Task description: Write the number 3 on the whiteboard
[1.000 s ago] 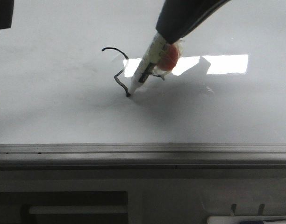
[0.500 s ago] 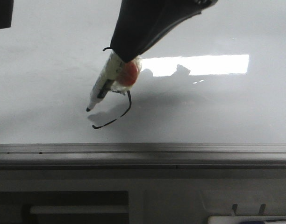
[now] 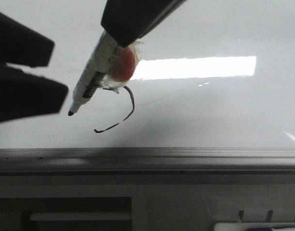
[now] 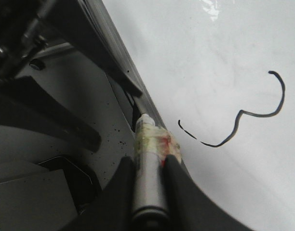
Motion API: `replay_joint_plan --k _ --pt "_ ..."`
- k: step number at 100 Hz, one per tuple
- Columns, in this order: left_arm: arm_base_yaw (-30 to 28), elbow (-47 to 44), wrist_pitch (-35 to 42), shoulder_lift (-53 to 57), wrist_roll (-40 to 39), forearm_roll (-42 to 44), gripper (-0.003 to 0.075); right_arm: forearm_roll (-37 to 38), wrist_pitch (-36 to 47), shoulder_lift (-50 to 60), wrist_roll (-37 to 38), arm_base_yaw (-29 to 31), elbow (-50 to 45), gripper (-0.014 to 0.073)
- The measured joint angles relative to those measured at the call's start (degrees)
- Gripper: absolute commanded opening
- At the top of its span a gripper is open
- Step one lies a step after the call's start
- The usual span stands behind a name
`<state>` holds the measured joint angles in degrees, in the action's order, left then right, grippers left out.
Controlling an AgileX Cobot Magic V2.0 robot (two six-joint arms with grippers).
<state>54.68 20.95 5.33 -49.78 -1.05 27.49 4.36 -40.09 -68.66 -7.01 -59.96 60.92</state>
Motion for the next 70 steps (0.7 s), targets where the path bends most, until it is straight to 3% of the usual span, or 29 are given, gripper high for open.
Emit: replay_joint_plan --k 34,43,51,70 --pt "-0.07 1.33 5.48 -7.8 0.0 -2.26 0.0318 -0.03 -1.2 0.0 0.0 -1.62 0.0 -0.0061" --pt "-0.07 1.33 5.48 -8.43 0.0 -2.92 0.0182 -0.03 -1.34 0.0 0.0 -1.62 0.0 -0.0061" --pt "-0.07 1.33 5.48 -8.45 0.0 -3.19 -0.0025 -0.03 -1.57 0.0 0.0 -1.62 0.0 -0.0061" --pt "-0.07 1.33 5.48 -8.45 1.05 -2.45 -0.0021 -0.24 -1.69 0.0 0.0 -1.62 0.0 -0.0061"
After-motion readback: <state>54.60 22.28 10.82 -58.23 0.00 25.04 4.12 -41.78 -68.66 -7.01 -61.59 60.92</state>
